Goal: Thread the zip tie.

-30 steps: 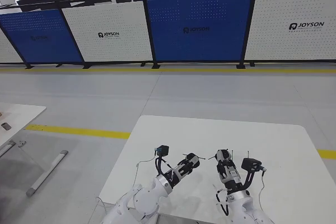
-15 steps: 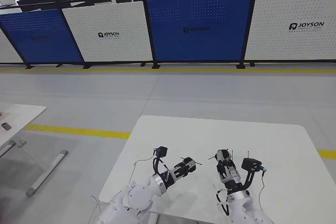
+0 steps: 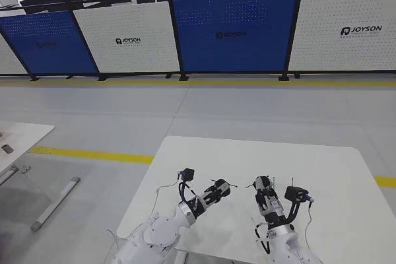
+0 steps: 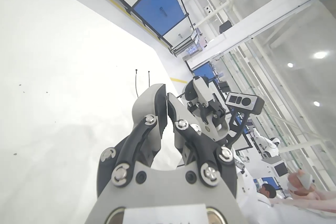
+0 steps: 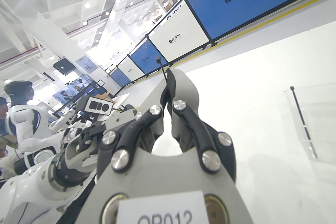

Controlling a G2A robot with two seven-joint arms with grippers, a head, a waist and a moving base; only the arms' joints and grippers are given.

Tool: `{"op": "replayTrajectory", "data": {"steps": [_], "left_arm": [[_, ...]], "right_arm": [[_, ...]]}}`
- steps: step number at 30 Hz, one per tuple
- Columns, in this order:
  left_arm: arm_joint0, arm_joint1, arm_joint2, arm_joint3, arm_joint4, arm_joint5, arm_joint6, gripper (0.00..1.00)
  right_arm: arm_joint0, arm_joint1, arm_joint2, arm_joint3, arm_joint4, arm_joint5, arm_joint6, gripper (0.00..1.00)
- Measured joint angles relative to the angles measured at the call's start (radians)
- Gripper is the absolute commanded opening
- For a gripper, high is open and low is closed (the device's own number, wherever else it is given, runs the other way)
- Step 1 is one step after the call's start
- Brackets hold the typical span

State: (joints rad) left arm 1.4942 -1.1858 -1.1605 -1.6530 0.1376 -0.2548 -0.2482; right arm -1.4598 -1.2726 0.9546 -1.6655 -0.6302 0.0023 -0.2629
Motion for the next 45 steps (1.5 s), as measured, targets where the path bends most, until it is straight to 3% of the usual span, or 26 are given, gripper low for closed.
{"op": "replayTrajectory", "data": {"steps": [8, 32, 37, 45], "left_arm": [[0.000, 0.000, 0.000, 0.000, 0.000, 0.000, 0.000, 0.00], [-0.005, -0.003, 0.017, -0.001, 0.009, 0.023, 0.023, 0.00], [-0.005, -0.003, 0.017, -0.001, 0.009, 0.023, 0.023, 0.00], [-0.005, -0.003, 0.017, -0.001, 0.009, 0.023, 0.023, 0.00]], "right_arm": [[-0.002, -0.012, -0.016, 0.009, 0.008, -0.035, -0.006, 0.00], [-0.002, -0.012, -0.012, 0.009, 0.002, -0.031, -0.011, 0.00], [0.018, -0.023, -0.009, 0.046, -0.019, -0.016, -0.060, 0.00], [0.047, -0.033, -0.034, 0.079, -0.018, -0.023, -0.010, 0.00]]}}
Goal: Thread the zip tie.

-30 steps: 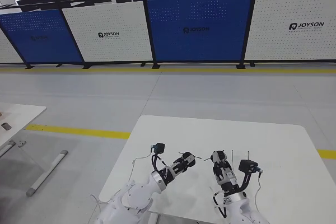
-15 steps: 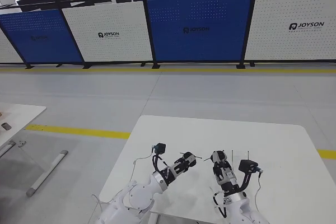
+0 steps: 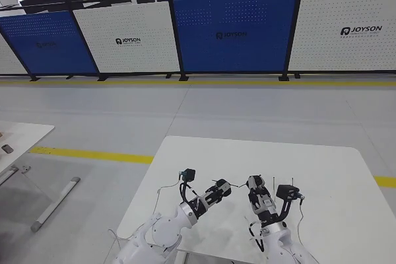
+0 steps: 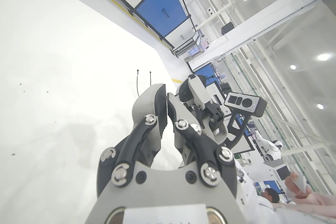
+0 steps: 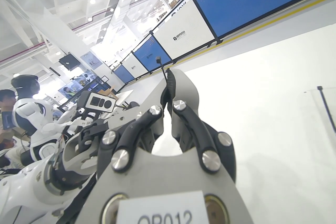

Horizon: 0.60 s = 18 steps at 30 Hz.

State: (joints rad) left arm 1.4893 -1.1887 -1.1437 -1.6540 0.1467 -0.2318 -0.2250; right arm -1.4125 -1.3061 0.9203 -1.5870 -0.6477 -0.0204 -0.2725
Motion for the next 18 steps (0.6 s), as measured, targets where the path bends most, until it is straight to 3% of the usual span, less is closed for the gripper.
{"op": "replayTrajectory", "data": {"steps": [18], "left_arm": [[0.000, 0.000, 0.000, 0.000, 0.000, 0.000, 0.000, 0.00]], "right_arm": [[-0.004, -0.012, 0.020, 0.009, 0.002, -0.020, -0.003, 0.00]]}}
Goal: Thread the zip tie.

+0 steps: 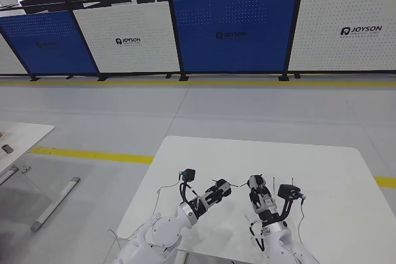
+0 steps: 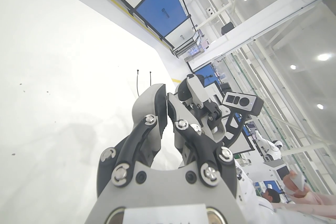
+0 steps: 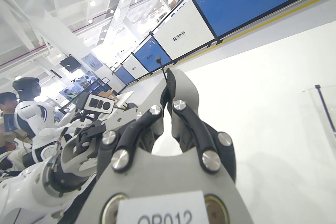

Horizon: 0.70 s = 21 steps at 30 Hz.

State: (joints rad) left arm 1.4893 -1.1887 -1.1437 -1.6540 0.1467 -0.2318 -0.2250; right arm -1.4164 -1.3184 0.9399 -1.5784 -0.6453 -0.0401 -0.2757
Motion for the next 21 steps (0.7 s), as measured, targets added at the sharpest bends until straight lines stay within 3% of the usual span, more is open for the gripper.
{"op": "replayTrajectory", "data": {"steps": [21], "left_arm": [[0.000, 0.000, 0.000, 0.000, 0.000, 0.000, 0.000, 0.00]], "right_arm": [[0.013, -0.026, 0.000, 0.036, -0.023, 0.000, 0.018, 0.00]]}}
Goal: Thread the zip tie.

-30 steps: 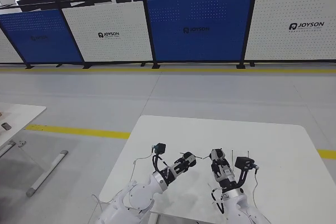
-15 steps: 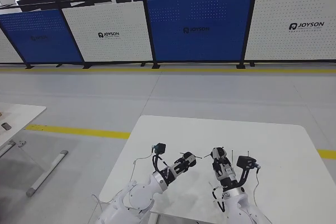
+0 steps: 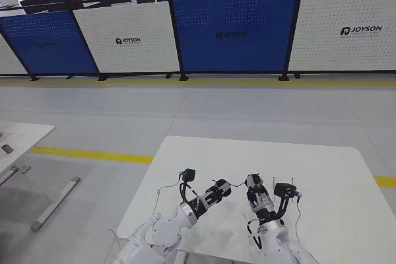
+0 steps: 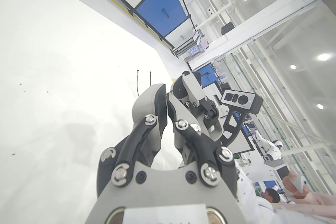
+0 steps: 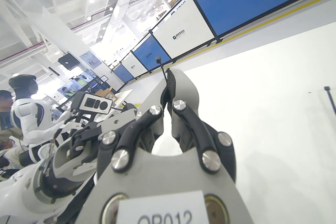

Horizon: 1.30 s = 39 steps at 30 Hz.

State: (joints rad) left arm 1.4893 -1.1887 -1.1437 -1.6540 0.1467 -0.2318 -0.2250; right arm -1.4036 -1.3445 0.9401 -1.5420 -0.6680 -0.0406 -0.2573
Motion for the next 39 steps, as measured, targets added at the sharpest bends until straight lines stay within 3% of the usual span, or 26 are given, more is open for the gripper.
{"op": "replayTrajectory", "data": {"steps": [9, 21, 39], "left_arm": [[0.000, 0.000, 0.000, 0.000, 0.000, 0.000, 0.000, 0.00], [0.000, 0.000, 0.000, 0.000, 0.000, 0.000, 0.000, 0.00], [0.000, 0.000, 0.000, 0.000, 0.000, 0.000, 0.000, 0.00]], "right_arm": [[-0.008, -0.012, -0.006, 0.018, 0.049, -0.043, 0.001, 0.00], [-0.008, -0.012, -0.005, 0.017, 0.049, -0.043, 0.001, 0.00], [-0.054, -0.020, 0.031, -0.016, 0.026, -0.064, -0.064, 0.00]]}}
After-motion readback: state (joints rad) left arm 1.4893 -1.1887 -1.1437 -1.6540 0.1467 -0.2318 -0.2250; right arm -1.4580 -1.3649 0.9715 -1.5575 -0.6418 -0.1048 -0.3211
